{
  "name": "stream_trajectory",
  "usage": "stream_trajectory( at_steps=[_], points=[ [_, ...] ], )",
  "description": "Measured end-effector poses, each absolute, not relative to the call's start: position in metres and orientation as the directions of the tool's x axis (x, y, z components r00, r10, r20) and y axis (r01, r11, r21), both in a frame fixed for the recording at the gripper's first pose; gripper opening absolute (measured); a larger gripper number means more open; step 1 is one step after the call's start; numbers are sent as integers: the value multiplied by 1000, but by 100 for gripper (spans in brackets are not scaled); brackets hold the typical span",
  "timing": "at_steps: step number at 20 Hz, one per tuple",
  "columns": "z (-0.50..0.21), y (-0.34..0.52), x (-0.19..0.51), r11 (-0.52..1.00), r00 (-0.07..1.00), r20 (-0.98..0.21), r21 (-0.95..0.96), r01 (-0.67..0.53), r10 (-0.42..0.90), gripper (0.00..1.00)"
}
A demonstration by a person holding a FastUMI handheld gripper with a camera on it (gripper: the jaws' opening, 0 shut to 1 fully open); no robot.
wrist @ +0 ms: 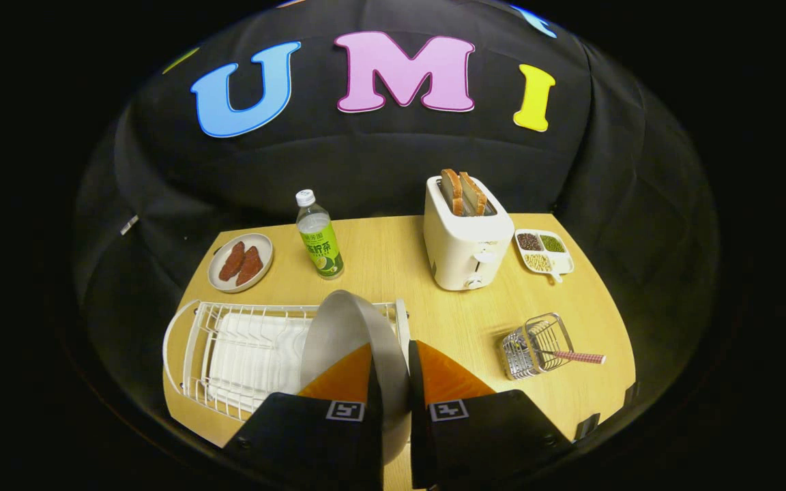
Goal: Take the plate from the dish rack, then take the spoon from the basket and place it into the plate.
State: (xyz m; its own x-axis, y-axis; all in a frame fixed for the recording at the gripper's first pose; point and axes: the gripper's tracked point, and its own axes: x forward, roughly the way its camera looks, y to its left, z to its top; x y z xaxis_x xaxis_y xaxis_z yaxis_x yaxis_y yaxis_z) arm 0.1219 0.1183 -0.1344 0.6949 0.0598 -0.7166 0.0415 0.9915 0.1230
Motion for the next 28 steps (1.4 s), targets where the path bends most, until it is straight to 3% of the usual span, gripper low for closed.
stream_trajectory(
  at_steps=[3, 9, 17, 24, 28],
  points=[
    [-118, 110, 93, 962, 676, -709, 274, 5, 199, 20],
    [-86, 54, 30, 930, 694, -659, 364, -45, 291, 20],
    [-139, -29, -65, 918, 656, -698, 396, 19, 288, 20],
    [-221, -83, -58, 878, 577, -774, 439, 192, 261, 20],
    [-258, -93, -37, 868, 522, -798, 456, 198, 301, 20]
  ],
)
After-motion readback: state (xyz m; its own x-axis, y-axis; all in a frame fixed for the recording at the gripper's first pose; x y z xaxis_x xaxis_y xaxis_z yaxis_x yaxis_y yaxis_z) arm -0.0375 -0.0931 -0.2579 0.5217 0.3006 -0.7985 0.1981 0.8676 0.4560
